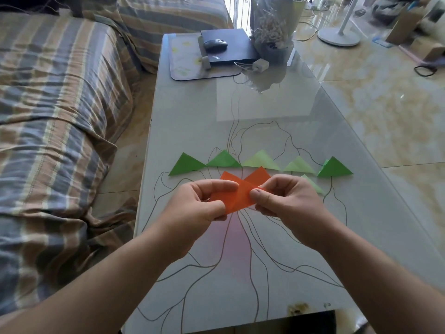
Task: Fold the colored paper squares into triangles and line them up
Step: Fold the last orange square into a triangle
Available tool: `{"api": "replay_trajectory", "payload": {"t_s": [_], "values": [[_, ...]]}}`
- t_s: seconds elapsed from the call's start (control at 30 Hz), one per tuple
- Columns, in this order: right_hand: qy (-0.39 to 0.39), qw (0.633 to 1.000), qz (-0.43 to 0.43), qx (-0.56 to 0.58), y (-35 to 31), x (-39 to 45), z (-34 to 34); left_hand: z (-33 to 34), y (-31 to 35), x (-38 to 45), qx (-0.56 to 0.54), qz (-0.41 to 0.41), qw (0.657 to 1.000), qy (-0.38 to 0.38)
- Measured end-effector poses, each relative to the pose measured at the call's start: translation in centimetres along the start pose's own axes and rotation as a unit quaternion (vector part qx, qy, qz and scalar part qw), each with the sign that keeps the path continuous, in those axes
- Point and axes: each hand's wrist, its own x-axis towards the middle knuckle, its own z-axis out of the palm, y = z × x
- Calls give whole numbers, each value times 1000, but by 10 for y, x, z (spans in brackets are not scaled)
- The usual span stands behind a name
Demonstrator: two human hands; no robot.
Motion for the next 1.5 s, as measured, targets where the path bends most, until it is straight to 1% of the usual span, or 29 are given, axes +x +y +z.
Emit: {"api": "replay_trajectory", "payload": {"t_s": [0.07, 0.13, 0.2, 0.3, 0.37, 0.4, 0.5, 0.6, 0.67, 0.8, 1.13, 1.23, 1.37, 1.5], "values": [[-2, 1000, -7, -11, -1, -1, 0, 1, 1, -2, 6, 20, 1000, 0], [-8, 1000, -13, -16, 0, -1, 0, 2, 3, -4, -28, 23, 999, -5], [-12, 1000, -15, -11, 0, 0, 0, 1, 2, -5, -37, 37, 998, -18], [-23, 1000, -12, -6, 2, 0, 0, 0, -3, -5, 57, 86, 994, -41], [-25, 1000, -14, -5, 2, -1, 1, 1, -4, -6, 107, 117, 987, -30], [-24, 1000, -15, -7, 2, -1, 1, 3, -4, -6, 106, 118, 987, -18], [-19, 1000, -17, -8, -1, -1, 0, 5, -7, -3, 61, 89, 994, 13], [-14, 1000, -9, 12, -3, -1, 1, 5, -7, 0, 38, 81, 996, 29], [-12, 1000, -7, 12, -4, 0, 1, 6, -6, 2, 25, 80, 996, 27], [-7, 999, -10, 35, -7, -1, -1, 7, -5, 4, -37, 58, 998, 12], [2, 1000, -6, 21, -4, 0, 1, 5, -12, 7, -18, 65, 997, 26], [-11, 999, 2, 36, -6, -1, 0, 5, -12, 9, -39, 51, 998, 23], [-69, 997, 18, 33, -11, -5, -3, 1, -12, 14, -77, 16, 996, 37], [-93, 995, 29, 26, -11, -5, -3, 0, -10, 12, -85, 21, 996, 31]]}}
